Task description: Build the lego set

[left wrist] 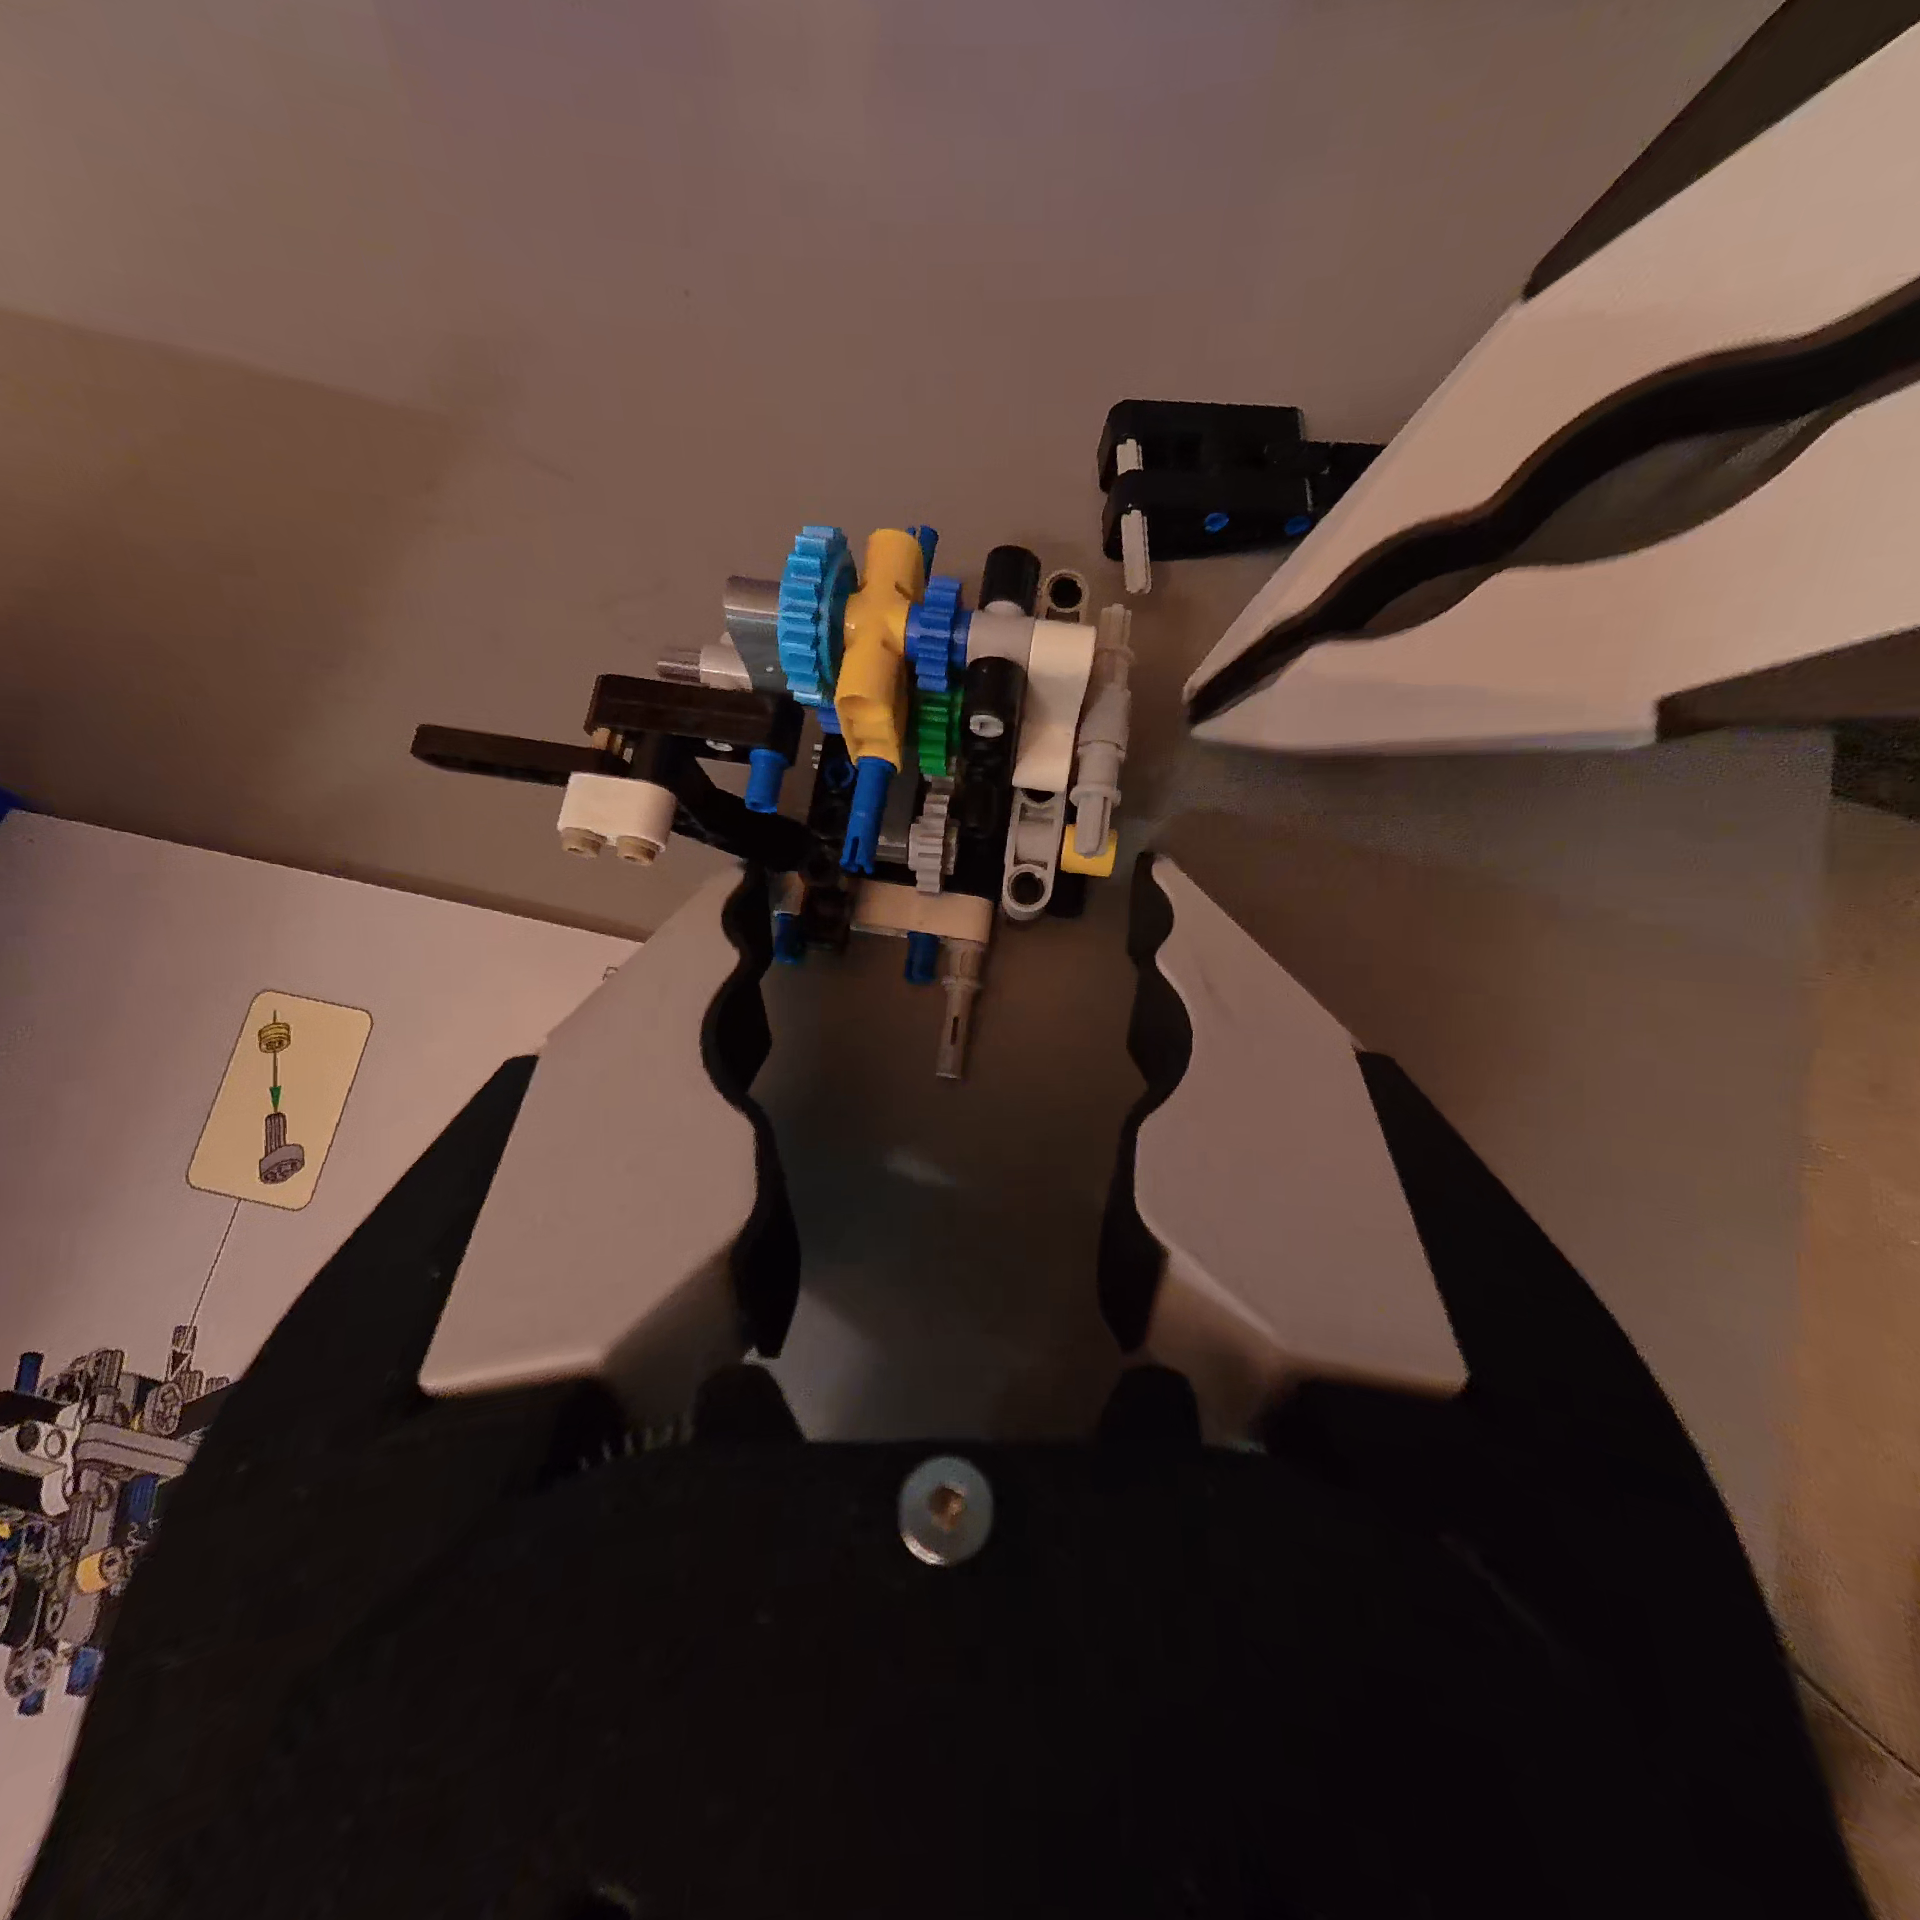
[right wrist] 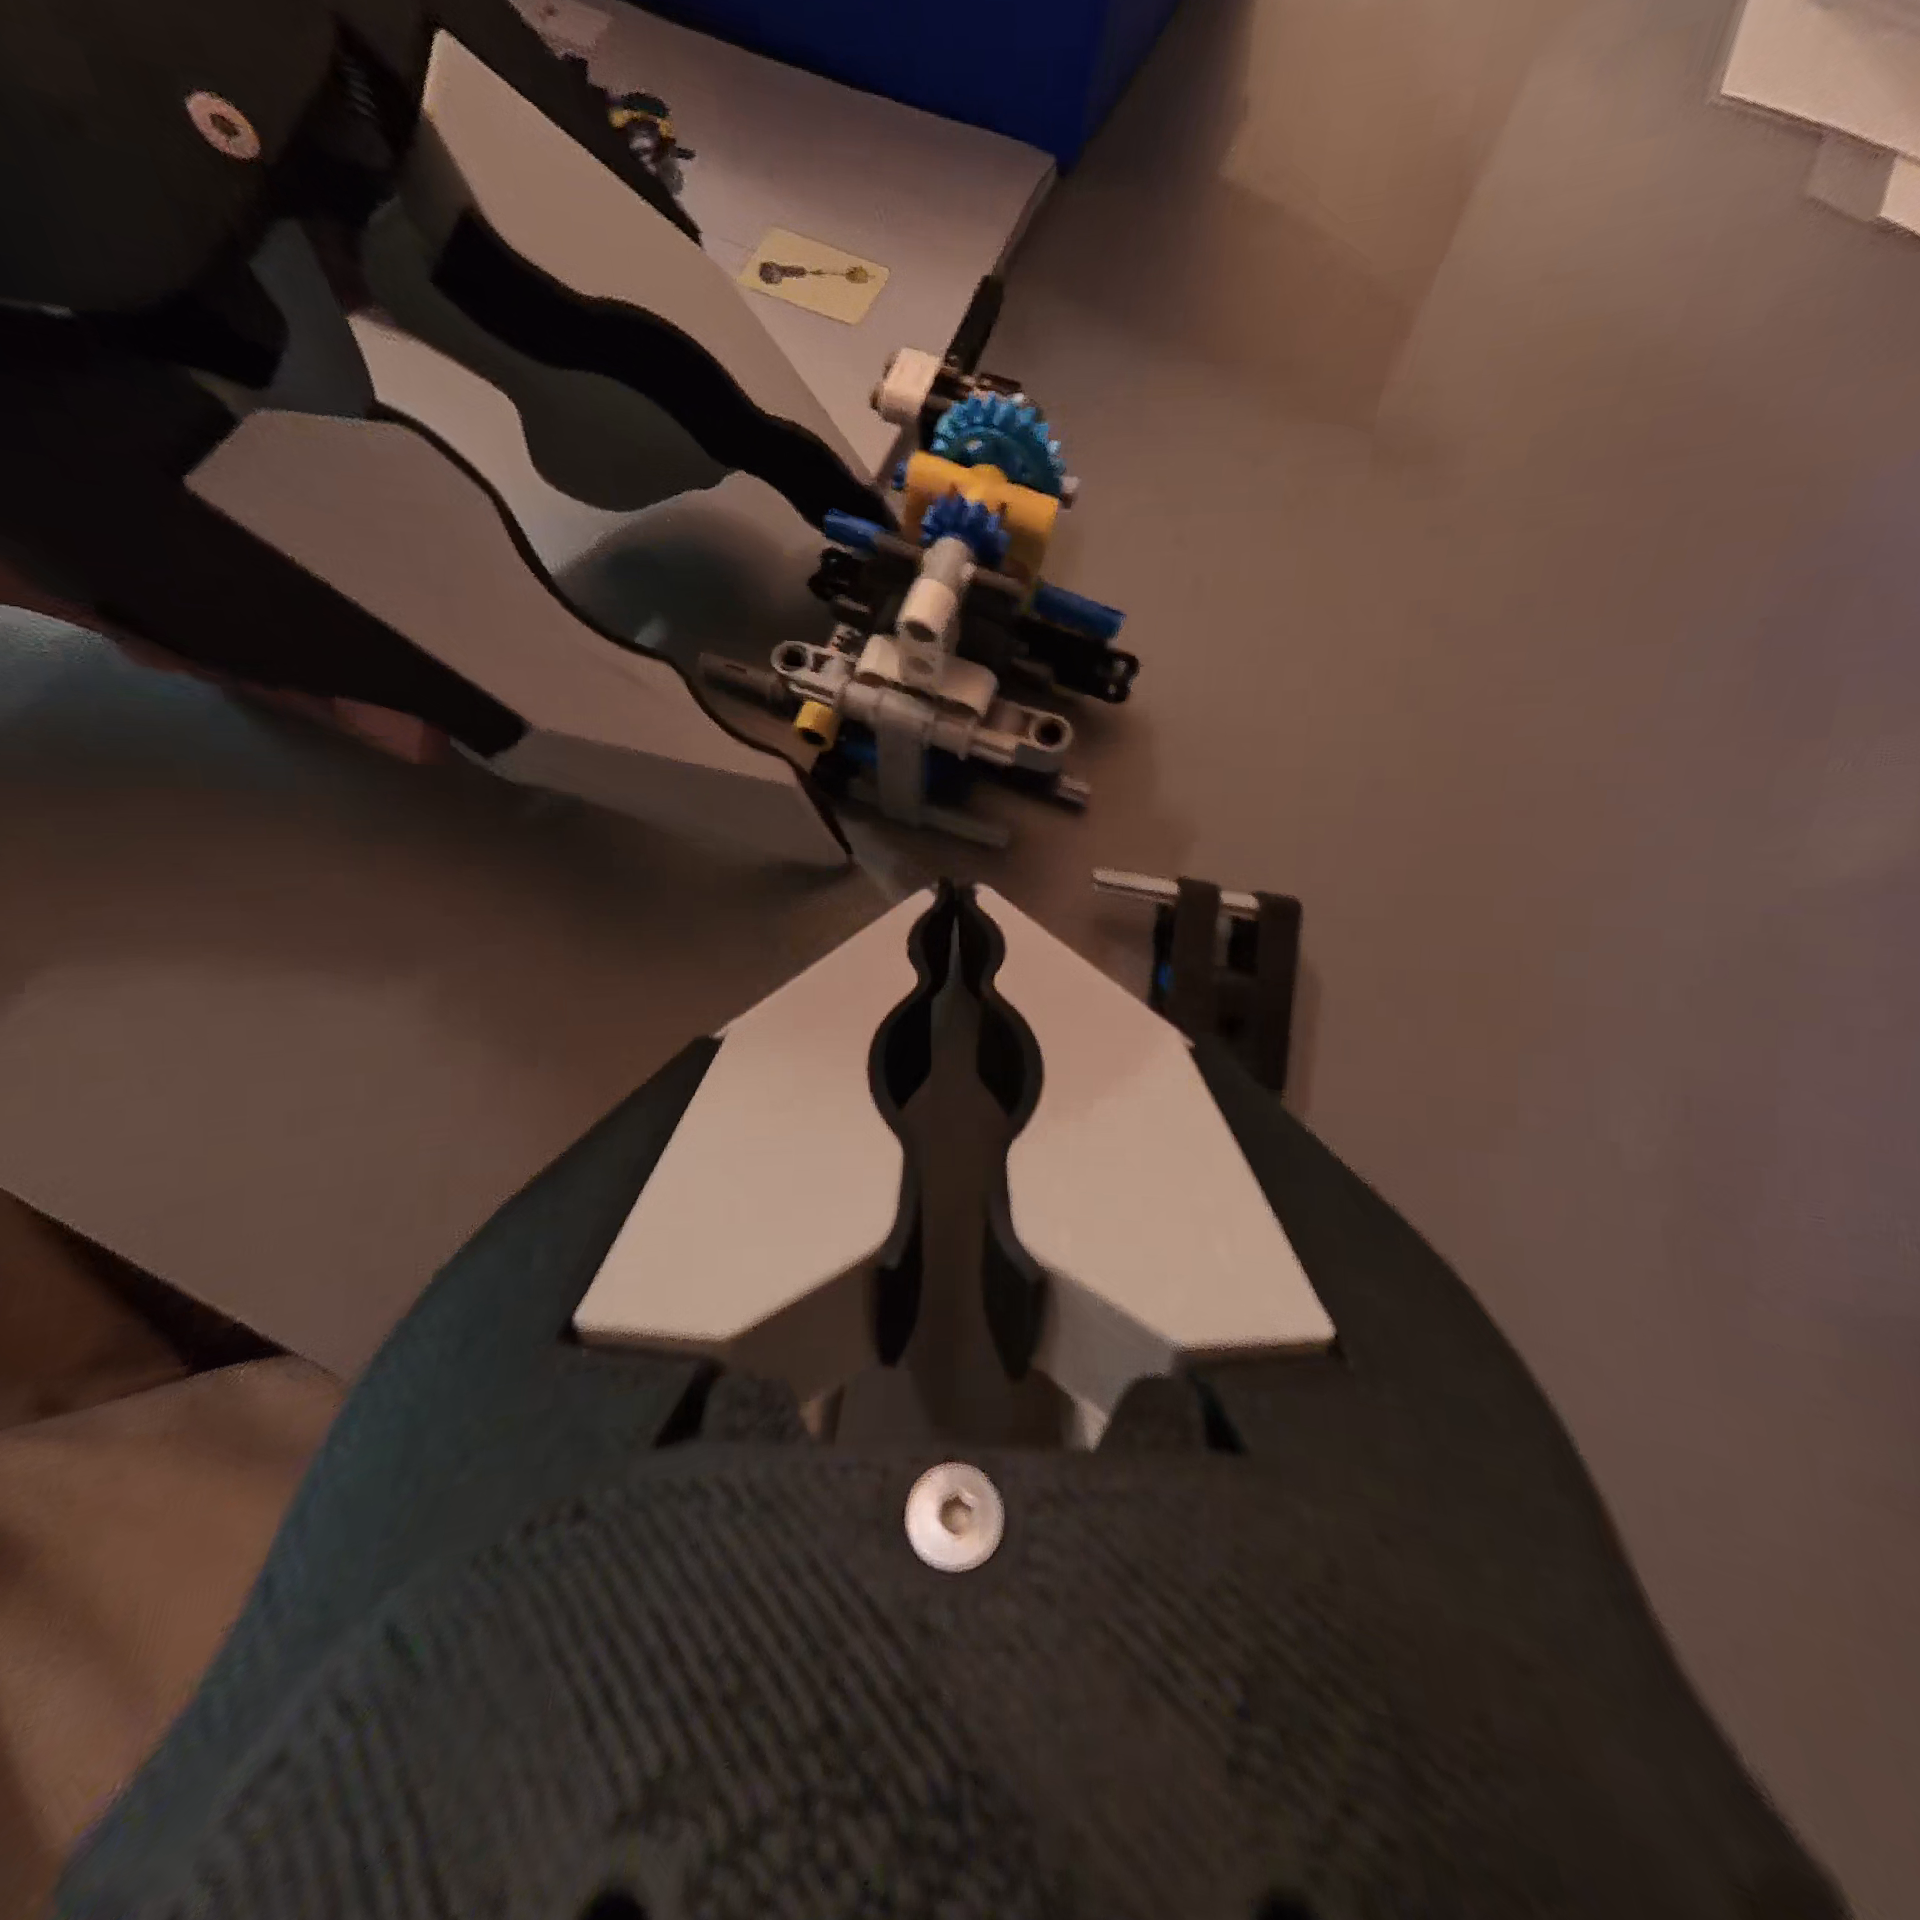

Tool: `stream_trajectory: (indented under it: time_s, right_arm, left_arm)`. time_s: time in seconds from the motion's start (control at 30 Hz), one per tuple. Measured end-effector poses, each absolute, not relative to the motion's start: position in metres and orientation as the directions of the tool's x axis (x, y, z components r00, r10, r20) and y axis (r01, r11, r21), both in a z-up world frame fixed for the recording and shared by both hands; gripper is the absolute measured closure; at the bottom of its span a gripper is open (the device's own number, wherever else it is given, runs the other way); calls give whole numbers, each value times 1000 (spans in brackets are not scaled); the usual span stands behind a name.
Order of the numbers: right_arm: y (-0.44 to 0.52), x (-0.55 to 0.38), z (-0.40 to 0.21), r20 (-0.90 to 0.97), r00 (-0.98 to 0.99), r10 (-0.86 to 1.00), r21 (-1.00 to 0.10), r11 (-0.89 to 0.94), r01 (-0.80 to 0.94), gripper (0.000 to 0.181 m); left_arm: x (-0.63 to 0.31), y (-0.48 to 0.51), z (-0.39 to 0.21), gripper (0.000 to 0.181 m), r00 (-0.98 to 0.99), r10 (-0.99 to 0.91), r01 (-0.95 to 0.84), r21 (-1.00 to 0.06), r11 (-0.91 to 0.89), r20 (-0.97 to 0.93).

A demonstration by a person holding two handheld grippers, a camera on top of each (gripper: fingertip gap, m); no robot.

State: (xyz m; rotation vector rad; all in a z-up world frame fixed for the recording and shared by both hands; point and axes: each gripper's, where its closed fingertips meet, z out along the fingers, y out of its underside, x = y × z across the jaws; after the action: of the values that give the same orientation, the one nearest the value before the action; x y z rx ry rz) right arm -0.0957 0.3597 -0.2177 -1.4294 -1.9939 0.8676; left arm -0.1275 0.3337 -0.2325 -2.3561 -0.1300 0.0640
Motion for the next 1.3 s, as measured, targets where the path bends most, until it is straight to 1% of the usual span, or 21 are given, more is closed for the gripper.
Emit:
stream_trajectory:
  time_s: [0.03,0.17,0.27,0.37,0.43,0.57,0.7,0.77,0.87,0.97,1.03,1.3]
  right_arm:
    - [364,-94,-215,51,-286,957,-766,222,604,181]
    - [371,-93,-199,21,-267,963,-814,171,555,180]
    - [378,-93,-200,40,-241,970,-813,172,556,175]
    - [392,-93,-203,109,-199,974,-798,205,567,167]
    - [397,-92,-203,122,-184,975,-795,207,571,159]
    - [407,-89,-214,101,-168,981,-760,185,623,137]
    - [411,-86,-220,20,-160,987,-748,121,653,128]
    - [413,-84,-223,4,-155,988,-734,108,670,127]
    - [413,-83,-226,-8,-158,987,-728,103,678,133]
    - [411,-85,-226,-1,-159,987,-734,107,671,145]
    - [408,-86,-226,-3,-162,987,-736,108,668,157]
    - [385,-88,-223,-21,-166,986,-735,97,671,157]
  left_arm:
    - [-128,334,-233,113,993,115,76,-705,-705,-7]
    - [-128,334,-232,113,993,120,80,-706,-704,-8]
    - [-128,334,-232,114,993,120,79,-706,-704,-8]
    - [-128,334,-232,114,993,119,75,-706,-704,-13]
    - [-129,333,-232,114,992,122,75,-707,-704,-16]
    - [-129,330,-232,116,991,133,92,-706,-702,-3]
    - [-129,328,-232,118,990,139,94,-707,-701,-6]
    - [-129,327,-232,121,990,141,94,-707,-701,-7]
    - [-129,327,-232,122,990,142,94,-708,-700,-10]
    - [-129,327,-232,122,990,142,93,-708,-700,-12]
    - [-129,327,-232,122,990,142,90,-708,-701,-14]
    - [-129,325,-231,123,988,144,65,-710,-701,-52]
